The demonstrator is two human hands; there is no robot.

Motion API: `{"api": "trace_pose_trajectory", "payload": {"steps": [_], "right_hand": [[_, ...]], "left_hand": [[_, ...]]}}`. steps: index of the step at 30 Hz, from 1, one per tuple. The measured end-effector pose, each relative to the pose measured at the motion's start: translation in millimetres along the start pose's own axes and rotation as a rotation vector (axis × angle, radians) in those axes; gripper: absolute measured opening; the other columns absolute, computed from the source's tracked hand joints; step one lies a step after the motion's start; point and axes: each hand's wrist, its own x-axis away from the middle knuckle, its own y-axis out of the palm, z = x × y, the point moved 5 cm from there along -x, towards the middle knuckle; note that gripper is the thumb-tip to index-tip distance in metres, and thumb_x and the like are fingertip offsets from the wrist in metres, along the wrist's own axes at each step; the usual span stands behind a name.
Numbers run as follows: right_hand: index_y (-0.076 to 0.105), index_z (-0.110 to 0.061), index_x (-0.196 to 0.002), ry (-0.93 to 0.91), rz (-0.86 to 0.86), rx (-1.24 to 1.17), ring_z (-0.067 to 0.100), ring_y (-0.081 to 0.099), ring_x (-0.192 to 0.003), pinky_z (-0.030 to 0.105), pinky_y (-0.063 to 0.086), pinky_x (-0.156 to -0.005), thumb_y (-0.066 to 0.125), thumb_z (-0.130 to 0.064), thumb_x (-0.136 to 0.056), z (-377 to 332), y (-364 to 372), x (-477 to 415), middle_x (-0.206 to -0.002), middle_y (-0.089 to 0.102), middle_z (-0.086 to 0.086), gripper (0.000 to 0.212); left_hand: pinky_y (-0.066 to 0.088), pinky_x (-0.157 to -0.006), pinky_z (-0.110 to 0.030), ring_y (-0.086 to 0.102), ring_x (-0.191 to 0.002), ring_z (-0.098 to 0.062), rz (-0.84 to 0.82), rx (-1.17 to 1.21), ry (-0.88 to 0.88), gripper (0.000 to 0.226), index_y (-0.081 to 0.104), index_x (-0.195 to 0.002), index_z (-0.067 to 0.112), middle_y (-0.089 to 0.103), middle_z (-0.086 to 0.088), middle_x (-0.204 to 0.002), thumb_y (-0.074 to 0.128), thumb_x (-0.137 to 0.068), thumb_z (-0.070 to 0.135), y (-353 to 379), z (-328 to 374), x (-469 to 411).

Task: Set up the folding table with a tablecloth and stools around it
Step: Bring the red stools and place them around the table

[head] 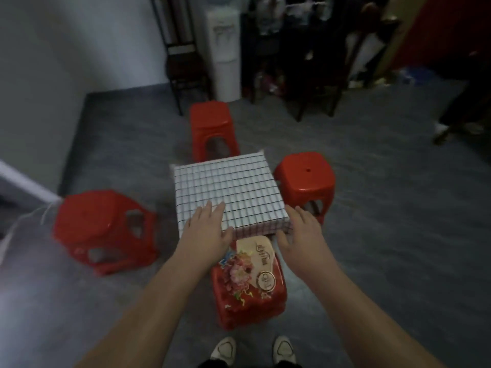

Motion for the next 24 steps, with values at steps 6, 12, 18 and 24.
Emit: {"api": "trace_pose_trajectory", "payload": {"steps": [6, 12, 18, 24], "right_hand": [[0.030, -0.022, -0.153, -0.129, -0.180, 0.097, 0.021, 0.021, -0.147, 0.038, 0.019, -0.121, 0.050, -0.038, -0.097, 38, 47, -28, -0.158, 0.030, 0.004, 0.062], [0.033, -0.029, -0.147, -0.056, -0.302, 0.075, 0.021, 0.036, -0.137, 0.044, 0.039, -0.111, 0.052, -0.039, -0.091, 103, 145, -56, -0.148, 0.041, 0.000, 0.060], [0.025, -0.028, -0.151, 0.041, -0.373, 0.090, 0.024, 0.033, -0.140, 0.049, 0.038, -0.112, 0.059, -0.035, -0.089, 197, 284, -78, -0.154, 0.034, 0.004, 0.071], [0.012, -0.024, -0.154, 0.172, -0.383, 0.107, 0.033, 0.030, -0.142, 0.052, 0.035, -0.113, 0.066, -0.042, -0.087, 285, 383, -94, -0.158, 0.022, 0.011, 0.089]], "left_hand": [[0.031, -0.115, -0.052, 0.029, -0.144, -0.031, 0.015, 0.124, -0.243, 0.080, 0.029, -0.153, 0.022, 0.034, -0.012, -0.156, 0.032, -0.084, 0.061, 60, -12, 16], [0.028, -0.117, -0.053, 0.020, -0.150, -0.029, -0.100, 0.151, -0.329, 0.077, 0.025, -0.154, 0.025, 0.026, -0.008, -0.161, 0.030, -0.088, 0.066, 177, -53, 3], [0.013, -0.123, -0.045, 0.009, -0.151, -0.032, -0.200, 0.261, -0.479, 0.071, 0.017, -0.157, 0.023, 0.016, -0.012, -0.164, 0.049, -0.097, 0.044, 340, -112, -6], [0.014, -0.118, -0.057, -0.007, -0.152, -0.031, -0.191, 0.528, -0.746, 0.105, -0.014, -0.151, 0.048, -0.011, -0.003, -0.166, 0.068, -0.085, 0.054, 463, -164, -1]]}}
